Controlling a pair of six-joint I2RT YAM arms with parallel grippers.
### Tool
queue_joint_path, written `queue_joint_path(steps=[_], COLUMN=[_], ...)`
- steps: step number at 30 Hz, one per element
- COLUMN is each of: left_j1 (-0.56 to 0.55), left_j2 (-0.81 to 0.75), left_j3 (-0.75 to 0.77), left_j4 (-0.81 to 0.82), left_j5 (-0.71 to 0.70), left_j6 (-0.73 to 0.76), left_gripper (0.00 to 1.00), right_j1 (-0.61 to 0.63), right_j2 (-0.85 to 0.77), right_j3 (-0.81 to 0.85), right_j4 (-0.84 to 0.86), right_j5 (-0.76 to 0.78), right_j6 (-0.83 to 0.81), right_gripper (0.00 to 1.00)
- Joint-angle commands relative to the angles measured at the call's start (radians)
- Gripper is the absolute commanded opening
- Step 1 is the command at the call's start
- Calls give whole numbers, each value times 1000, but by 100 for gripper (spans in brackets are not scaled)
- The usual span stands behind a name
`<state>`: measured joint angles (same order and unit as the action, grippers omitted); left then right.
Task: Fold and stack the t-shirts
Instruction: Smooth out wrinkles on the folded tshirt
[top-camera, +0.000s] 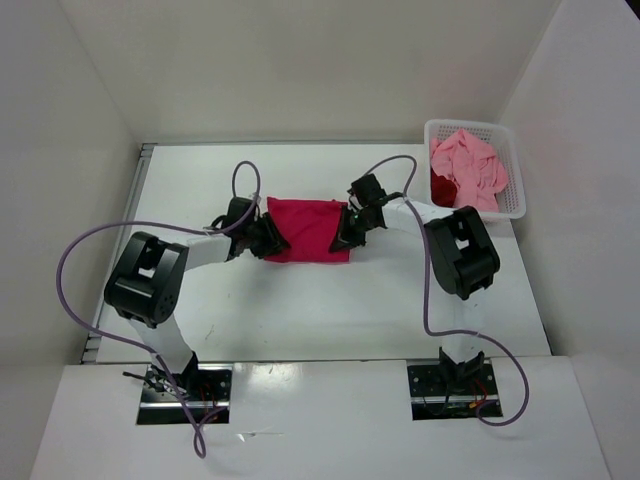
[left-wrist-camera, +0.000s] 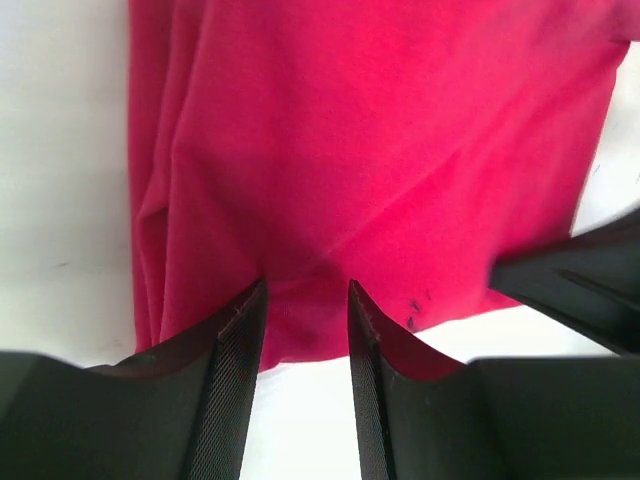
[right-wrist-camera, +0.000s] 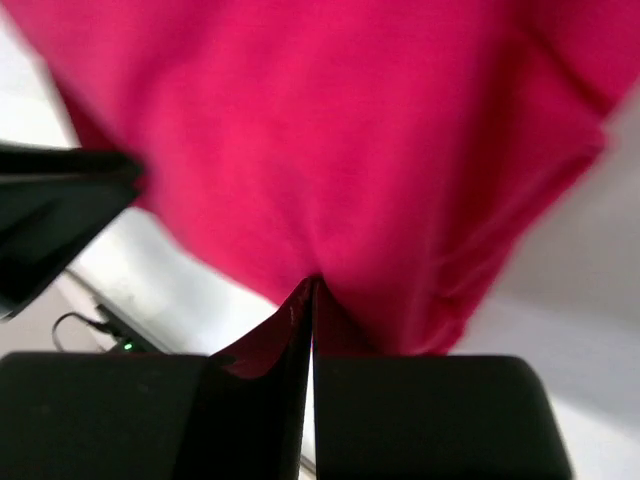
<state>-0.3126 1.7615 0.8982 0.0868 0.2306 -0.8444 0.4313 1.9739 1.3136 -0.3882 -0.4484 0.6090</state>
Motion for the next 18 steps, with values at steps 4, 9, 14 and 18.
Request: queue_joint_path(steps=[4, 9, 14, 18], left_j1=[-74, -86, -86, -43], left_j2=[-29, -181, -315, -240], left_j3=[-154, -217, -53, 74], left_j4=[8, -53, -151, -110], left_j5=[6, 6, -25, -7], left_j6=[-10, -48, -39, -28], left_gripper=[46, 46, 47, 47], right_j1=[0, 0, 0, 0], right_j2=[-21, -64, -141, -185], right_j3=[-111, -204, -223, -139], right_j4=[58, 38, 17, -40], right_j5=[89, 109, 89, 60], right_j6=[-14, -23, -23, -45], right_gripper=[4, 4, 6, 9])
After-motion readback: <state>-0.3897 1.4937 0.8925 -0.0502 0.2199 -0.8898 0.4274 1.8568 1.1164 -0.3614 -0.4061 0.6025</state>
